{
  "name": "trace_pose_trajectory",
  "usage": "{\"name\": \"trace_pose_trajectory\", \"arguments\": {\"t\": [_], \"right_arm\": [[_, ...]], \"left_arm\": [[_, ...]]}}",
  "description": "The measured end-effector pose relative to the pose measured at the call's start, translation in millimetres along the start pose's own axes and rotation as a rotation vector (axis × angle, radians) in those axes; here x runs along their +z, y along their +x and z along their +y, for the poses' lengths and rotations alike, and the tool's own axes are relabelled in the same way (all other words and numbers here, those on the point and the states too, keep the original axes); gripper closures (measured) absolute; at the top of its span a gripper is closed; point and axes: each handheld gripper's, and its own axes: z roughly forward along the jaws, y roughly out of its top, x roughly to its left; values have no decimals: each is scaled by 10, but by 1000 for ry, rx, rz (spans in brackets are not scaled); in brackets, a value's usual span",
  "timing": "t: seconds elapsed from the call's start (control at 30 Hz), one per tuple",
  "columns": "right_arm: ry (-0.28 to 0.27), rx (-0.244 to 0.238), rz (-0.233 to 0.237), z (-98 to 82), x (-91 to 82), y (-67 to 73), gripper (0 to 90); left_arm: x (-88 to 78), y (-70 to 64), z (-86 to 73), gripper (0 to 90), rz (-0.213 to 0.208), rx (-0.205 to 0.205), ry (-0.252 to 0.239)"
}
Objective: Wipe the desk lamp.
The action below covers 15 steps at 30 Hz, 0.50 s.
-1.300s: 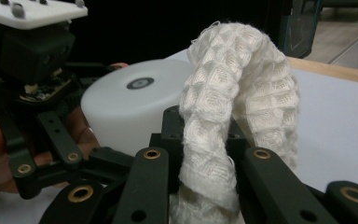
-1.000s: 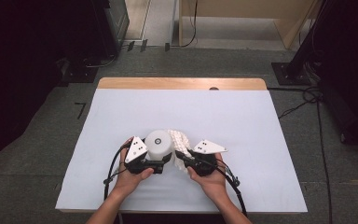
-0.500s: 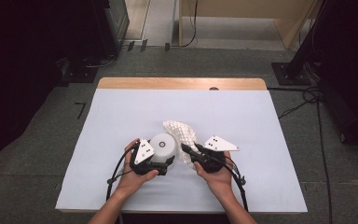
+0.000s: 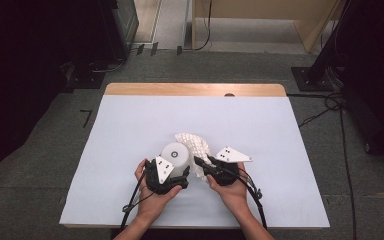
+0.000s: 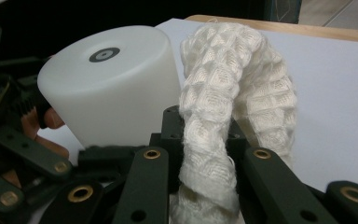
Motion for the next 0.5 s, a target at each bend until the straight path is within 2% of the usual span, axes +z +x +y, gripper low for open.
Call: {"name": "trace_pose_trajectory", "arguments": {"t": [0.07, 0.13, 0.23, 0.33, 0.4, 0.5], "right_arm": [[4, -1, 3, -10, 6, -2, 774], [8, -2, 4, -13, 14, -8, 774], [12, 0, 8, -15, 20, -3, 775], [13, 0, 12, -21, 28, 9, 775], [15, 2, 19, -24, 37, 25, 775], [14, -4, 33, -27, 50, 72, 775]], "left_arm": [[-10, 99, 4, 82, -70, 4, -3], [-36, 192, 20, 83, -133, -4, -32], [-125, 380, 94, 83, -294, -5, -99], [-230, 500, 155, 83, -345, 37, -157], [-273, 575, 170, 83, -395, 24, -182], [-286, 620, 165, 83, -427, 27, -185]]}}
